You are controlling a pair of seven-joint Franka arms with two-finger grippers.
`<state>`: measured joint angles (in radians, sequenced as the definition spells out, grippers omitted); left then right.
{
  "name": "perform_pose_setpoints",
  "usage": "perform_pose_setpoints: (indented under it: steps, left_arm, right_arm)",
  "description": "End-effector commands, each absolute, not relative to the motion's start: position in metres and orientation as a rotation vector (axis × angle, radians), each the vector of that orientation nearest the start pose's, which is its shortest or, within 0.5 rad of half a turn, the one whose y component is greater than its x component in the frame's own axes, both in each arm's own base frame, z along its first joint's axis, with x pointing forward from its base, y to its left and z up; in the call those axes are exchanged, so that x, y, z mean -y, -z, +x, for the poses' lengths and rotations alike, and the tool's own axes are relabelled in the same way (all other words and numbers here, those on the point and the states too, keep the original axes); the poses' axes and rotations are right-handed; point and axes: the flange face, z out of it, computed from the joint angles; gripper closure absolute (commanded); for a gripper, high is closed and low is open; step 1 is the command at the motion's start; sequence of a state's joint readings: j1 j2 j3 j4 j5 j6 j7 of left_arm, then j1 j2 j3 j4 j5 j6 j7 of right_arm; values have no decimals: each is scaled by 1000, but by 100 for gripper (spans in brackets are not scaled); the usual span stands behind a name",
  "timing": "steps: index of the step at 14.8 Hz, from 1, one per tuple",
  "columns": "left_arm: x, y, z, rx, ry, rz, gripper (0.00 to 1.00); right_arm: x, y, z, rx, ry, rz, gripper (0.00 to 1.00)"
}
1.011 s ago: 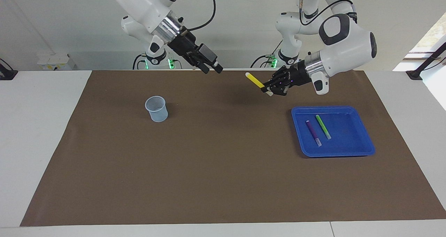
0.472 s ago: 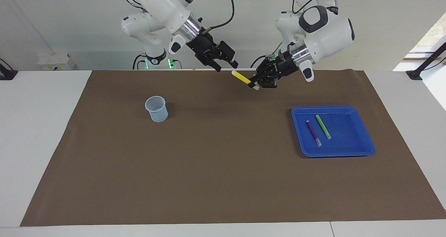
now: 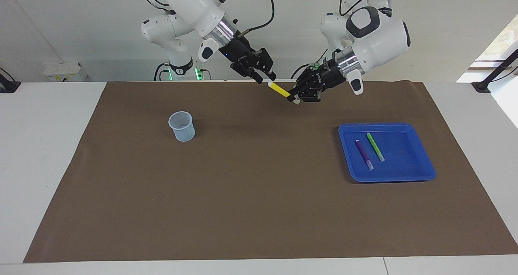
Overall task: Transfer and insert pens with both arms
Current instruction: 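Grasp the yellow pen tip with the right gripper, open the left gripper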
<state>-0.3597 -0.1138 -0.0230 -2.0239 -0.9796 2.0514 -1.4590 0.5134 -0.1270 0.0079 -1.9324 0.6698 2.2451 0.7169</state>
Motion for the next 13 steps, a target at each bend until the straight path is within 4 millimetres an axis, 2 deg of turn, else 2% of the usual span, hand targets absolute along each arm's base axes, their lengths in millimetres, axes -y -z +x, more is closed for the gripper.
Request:
perform_pose_setpoints:
  steps: [1, 4, 8, 13]
  left_arm:
    - [243, -536, 482, -1633, 808, 1706, 100]
    - [243, -536, 482, -1633, 808, 1706, 100]
    - [243, -536, 482, -1632, 811, 1701, 100]
    - [243, -538, 482, -1629, 815, 1691, 100]
  right_arm:
    - [-290, -598, 476, -603, 70, -2312, 45]
    - [-293, -597, 476, -598, 84, -2308, 45]
    - [-296, -598, 475, -589, 86, -2308, 60]
    - [-301, -594, 479, -596, 105, -2300, 60]
